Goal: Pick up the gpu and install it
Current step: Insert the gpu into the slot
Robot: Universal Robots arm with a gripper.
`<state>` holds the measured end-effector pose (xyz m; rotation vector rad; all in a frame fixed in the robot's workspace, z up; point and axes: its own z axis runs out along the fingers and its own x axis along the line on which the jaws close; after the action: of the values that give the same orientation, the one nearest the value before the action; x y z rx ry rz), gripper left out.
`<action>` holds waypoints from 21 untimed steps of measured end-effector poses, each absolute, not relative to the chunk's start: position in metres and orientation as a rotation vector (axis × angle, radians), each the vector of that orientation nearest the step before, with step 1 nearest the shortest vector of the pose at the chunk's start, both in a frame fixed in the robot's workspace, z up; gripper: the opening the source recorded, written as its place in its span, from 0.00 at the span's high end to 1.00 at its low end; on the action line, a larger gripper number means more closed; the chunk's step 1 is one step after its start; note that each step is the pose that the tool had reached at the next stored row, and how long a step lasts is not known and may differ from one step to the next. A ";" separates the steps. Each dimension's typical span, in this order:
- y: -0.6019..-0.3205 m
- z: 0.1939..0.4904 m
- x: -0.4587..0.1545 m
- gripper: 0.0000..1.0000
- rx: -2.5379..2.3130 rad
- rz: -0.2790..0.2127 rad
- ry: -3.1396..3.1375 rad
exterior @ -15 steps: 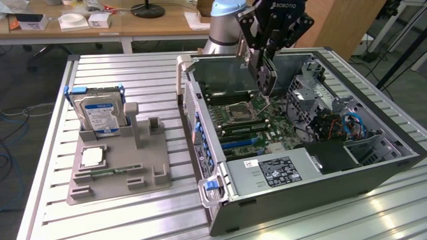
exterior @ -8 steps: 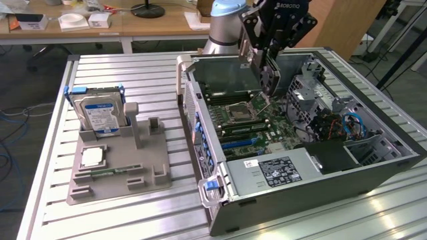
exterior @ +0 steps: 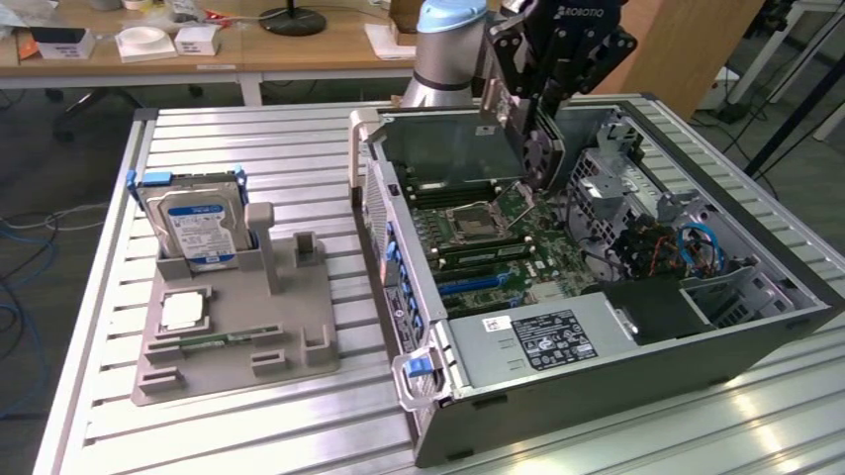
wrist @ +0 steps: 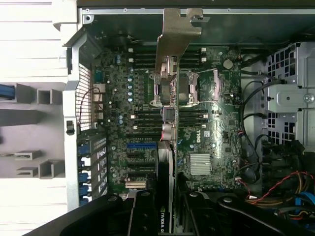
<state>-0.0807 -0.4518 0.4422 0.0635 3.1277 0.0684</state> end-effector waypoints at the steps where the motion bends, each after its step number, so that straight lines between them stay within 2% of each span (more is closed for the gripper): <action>1: -0.452 0.442 -0.080 0.74 0.063 0.068 3.128; 21: -0.452 0.442 -0.065 0.74 0.052 0.069 3.128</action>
<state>-0.0648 -0.4518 0.4419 0.0516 3.1280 0.0685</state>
